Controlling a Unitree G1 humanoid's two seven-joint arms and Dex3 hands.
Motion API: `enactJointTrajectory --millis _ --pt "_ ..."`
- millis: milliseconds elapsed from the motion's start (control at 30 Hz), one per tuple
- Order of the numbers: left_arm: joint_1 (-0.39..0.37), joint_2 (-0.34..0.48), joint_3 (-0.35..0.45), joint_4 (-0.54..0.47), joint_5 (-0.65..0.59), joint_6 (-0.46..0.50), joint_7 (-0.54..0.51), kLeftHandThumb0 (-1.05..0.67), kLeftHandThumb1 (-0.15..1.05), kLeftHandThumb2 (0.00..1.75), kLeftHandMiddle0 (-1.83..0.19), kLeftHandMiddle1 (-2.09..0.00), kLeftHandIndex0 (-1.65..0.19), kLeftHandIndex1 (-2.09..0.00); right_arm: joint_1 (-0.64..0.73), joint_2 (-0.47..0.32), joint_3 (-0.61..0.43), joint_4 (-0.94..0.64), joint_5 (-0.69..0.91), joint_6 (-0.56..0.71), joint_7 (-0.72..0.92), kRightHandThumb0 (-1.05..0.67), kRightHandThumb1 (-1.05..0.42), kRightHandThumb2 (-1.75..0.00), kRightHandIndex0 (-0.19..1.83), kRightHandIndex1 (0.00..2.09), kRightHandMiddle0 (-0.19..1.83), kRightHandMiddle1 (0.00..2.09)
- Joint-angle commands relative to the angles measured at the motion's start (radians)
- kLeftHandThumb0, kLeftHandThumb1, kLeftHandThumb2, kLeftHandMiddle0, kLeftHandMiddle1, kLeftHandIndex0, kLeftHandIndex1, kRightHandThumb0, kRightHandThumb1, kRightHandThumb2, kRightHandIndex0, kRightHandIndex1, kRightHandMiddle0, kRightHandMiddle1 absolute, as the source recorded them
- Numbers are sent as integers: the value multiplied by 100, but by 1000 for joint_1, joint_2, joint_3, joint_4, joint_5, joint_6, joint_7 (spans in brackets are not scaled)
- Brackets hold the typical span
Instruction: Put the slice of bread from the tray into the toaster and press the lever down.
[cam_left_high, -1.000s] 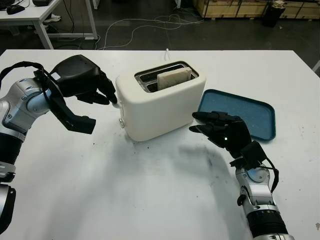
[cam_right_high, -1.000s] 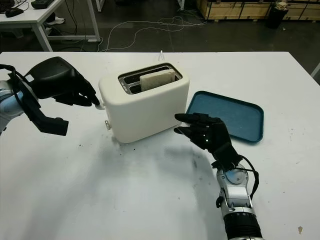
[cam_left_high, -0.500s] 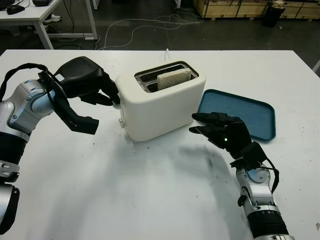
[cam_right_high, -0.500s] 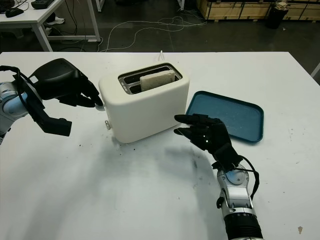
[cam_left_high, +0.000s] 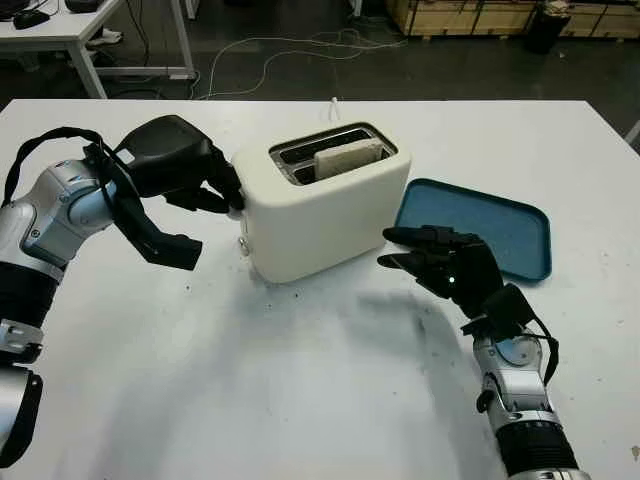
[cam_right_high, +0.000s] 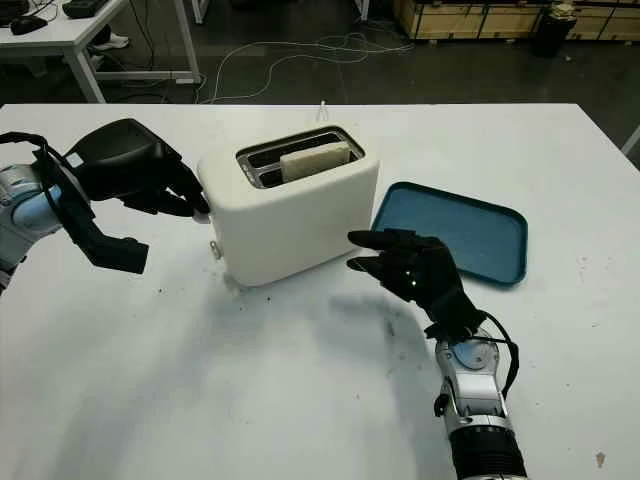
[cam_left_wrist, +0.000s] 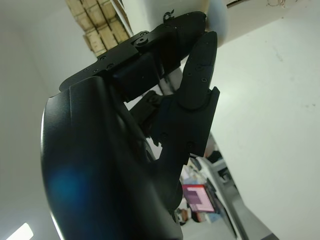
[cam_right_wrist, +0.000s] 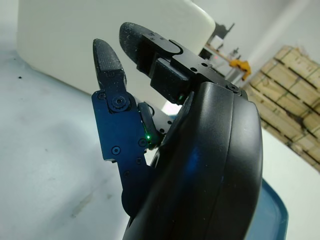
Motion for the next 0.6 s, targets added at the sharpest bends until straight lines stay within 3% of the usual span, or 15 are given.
enactJointTrajectory --millis 0,300,567 --pt "4 -8 -15 8 -10 14 -19 -37 88 1 -98 -132 -135 -1 3 -11 -6 3 5 -30 4 -41 -87 0 121 1 105 0" --pt "60 -59 -38 26 14 -19 55 -37 85 0 -102 -135 -143 -5 -3 -21 -10 27 9 -65 25 -40 -87 0 120 1 106 0" --pt "118 -121 -55 85 -3 4 114 -34 84 0 -102 -137 -132 0 -7 -22 -25 52 41 -90 70 -40 -86 0 120 0 106 0"
